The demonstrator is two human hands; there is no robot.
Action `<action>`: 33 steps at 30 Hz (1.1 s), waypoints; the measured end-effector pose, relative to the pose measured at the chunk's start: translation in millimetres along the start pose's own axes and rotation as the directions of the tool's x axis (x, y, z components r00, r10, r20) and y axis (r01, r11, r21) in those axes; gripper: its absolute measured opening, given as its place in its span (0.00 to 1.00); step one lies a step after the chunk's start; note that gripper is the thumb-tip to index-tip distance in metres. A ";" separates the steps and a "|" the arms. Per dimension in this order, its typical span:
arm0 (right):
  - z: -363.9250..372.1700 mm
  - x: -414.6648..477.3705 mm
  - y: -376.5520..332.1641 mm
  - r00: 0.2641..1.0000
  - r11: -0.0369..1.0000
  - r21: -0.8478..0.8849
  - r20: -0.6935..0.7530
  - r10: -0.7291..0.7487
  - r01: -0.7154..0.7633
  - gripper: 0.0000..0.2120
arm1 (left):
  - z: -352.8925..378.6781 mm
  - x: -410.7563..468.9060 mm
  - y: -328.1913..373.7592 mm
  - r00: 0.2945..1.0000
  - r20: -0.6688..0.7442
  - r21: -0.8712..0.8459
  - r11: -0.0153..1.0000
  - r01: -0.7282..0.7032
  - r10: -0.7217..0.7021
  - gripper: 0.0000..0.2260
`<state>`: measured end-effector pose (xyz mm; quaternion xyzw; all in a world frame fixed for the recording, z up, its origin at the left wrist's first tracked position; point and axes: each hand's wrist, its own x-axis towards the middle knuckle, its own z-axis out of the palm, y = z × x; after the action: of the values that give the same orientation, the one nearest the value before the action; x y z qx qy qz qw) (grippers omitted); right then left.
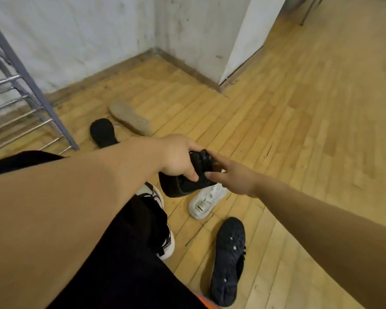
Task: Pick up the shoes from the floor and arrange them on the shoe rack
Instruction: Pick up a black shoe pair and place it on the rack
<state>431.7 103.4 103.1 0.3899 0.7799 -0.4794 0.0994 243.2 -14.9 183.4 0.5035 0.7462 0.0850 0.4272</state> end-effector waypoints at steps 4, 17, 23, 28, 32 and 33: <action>10.6 3.2 16.5 1.000 0.997 0.082 -0.029 -0.002 0.005 0.37 | -5.0 1.0 -11.8 0.998 0.029 0.021 0.999 0.048 -0.049 0.40; 153.8 5.0 199.6 0.697 0.708 0.005 -0.168 0.697 -0.706 0.61 | 7.7 25.3 -14.3 0.995 0.079 0.205 0.977 0.051 -0.068 0.41; 187.8 -2.3 217.3 0.691 0.724 0.004 -0.296 0.660 -0.690 0.57 | 8.4 27.9 -23.4 0.991 0.103 0.218 0.974 0.066 -0.090 0.40; 154.9 -2.4 199.4 0.762 0.849 0.341 -0.388 0.518 -0.403 0.56 | 5.5 34.4 -23.7 0.993 0.075 0.204 0.976 0.074 -0.091 0.42; 90.5 8.9 148.5 0.807 0.815 0.579 -0.481 0.344 -0.002 0.49 | -4.6 36.2 -17.4 0.998 -0.008 0.102 0.992 0.067 -0.067 0.42; 73.7 12.4 132.1 0.815 0.766 0.639 -0.477 0.330 0.064 0.50 | -8.8 34.7 -15.7 0.997 -0.044 0.072 0.995 0.063 -0.060 0.42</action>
<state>500.1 80.2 -30.4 0.5808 0.5362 -0.5653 -0.2357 221.8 8.9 161.0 0.4938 0.7727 0.0551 0.3951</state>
